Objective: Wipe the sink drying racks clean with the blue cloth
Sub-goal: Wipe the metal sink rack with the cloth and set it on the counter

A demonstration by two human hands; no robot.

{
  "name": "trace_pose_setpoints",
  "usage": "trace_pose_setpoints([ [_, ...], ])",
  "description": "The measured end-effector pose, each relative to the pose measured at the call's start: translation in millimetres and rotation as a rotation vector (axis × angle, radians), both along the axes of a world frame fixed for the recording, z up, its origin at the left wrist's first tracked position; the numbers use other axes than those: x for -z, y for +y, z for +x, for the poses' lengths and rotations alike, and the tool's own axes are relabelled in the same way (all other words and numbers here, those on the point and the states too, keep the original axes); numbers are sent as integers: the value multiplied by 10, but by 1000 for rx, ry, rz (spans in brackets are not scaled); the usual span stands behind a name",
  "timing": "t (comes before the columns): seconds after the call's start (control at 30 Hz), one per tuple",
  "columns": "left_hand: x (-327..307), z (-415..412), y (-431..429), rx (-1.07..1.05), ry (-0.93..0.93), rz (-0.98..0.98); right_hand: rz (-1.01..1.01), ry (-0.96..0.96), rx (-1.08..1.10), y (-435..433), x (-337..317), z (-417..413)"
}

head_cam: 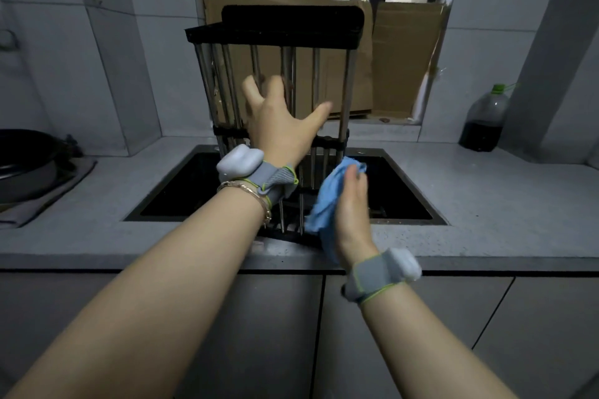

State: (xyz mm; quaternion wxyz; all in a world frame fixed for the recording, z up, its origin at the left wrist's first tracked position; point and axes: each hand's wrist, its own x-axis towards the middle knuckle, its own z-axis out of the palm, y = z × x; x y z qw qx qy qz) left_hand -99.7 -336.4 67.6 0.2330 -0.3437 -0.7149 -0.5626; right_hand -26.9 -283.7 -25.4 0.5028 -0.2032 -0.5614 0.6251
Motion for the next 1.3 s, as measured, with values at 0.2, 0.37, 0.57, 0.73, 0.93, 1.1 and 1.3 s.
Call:
trace_pose_setpoints([
  [0.2, -12, 64, 21, -72, 67, -26, 176, -470, 131, 44, 695, 73],
  [0.37, -52, 58, -27, -89, 70, -93, -12, -424, 275, 285, 582, 232],
  [0.57, -59, 199, -3, -122, 82, -107, 68, -117, 97, 114, 186, 204],
  [0.73, -66, 203, -17, -118, 75, -118, 51, -406, 132, 33, 592, 45],
  [0.93, -58, 178, -32, -91, 81, -122, 18, -346, 196, 11, 565, 182],
  [1.1, -57, 172, -54, -87, 71, -93, 81, -141, 238, -98, 200, 168],
  [1.3, -33, 116, -101, -8, 103, -85, 27, -4, 261, -128, -90, 313],
])
